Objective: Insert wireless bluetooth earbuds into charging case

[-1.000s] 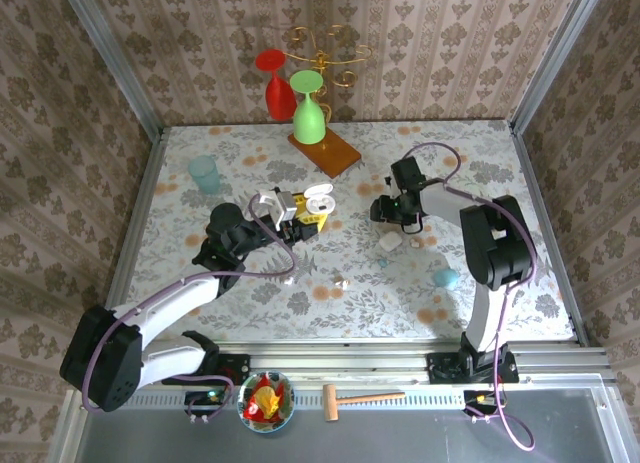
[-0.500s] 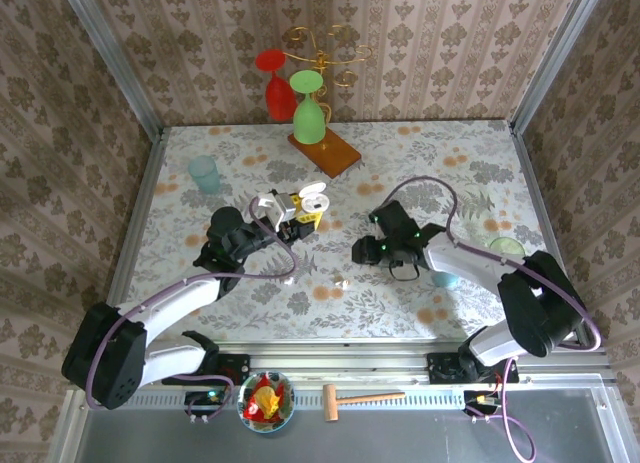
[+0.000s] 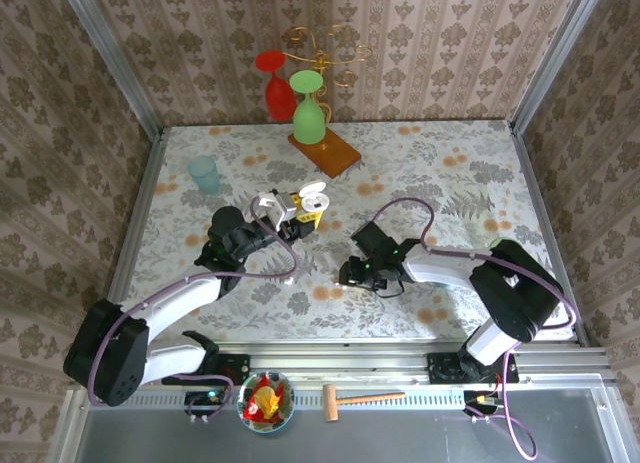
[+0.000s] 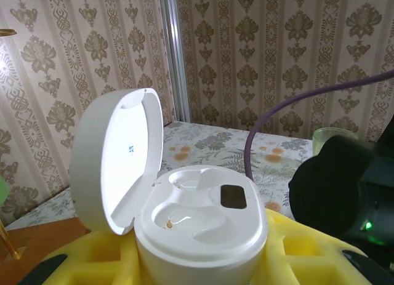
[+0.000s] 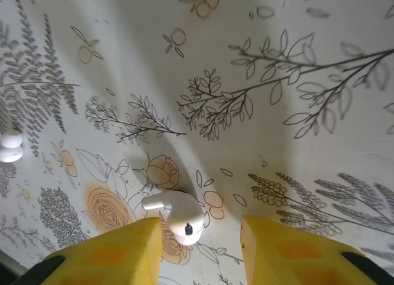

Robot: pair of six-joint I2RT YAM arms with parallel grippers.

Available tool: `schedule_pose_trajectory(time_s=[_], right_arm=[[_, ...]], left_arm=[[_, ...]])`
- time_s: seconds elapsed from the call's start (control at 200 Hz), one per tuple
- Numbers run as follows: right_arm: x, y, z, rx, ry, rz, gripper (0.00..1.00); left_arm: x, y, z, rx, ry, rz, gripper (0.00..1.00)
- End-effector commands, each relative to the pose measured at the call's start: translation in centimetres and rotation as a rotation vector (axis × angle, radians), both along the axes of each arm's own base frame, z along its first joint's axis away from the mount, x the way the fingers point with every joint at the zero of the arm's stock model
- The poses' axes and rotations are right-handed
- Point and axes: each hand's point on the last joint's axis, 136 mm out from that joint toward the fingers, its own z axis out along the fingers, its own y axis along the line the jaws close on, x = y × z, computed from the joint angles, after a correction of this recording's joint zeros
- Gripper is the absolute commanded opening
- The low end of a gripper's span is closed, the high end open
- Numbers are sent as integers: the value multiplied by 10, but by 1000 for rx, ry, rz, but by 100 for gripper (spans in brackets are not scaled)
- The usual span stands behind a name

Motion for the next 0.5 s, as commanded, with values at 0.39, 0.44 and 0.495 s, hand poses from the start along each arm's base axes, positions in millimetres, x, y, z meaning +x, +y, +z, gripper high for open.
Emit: schedule_pose_trajectory(time_s=[0.39,0.44,0.495], right_arm=[[2,16,-7,34,33,20,22],[2,15,-9,24,33,25,21],[2,15,-9,15,22,43,19]], left_arm=[[3,-1,4,0,-32,-5,5],[3,-1,3,0,-31,-5,5],[3,-2,2,2,-30,-5,5]])
